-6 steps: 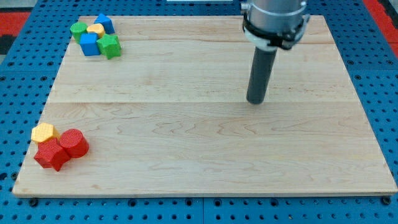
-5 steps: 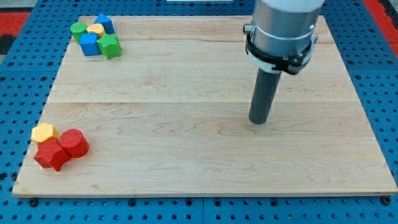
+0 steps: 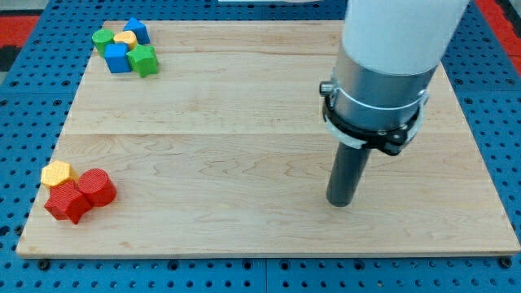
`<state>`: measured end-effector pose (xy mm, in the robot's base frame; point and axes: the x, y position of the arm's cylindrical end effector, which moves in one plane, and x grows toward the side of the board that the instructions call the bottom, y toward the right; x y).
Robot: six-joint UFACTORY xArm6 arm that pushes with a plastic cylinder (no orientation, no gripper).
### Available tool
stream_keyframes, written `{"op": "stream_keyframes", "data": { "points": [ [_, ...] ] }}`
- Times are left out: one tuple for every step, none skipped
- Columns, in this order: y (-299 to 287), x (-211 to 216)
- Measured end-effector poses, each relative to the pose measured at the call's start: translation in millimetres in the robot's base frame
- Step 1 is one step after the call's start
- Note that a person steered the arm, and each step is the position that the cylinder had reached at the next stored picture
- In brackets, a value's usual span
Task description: Move your arm towards the left
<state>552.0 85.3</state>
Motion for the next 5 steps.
{"op": "stream_keyframes", "data": {
  "points": [
    [-38.6,0.5],
    [-102.8,0.9],
    [-112.2,7.9],
    [-117.8,11.0],
    [-117.8,11.0]
  ]
}}
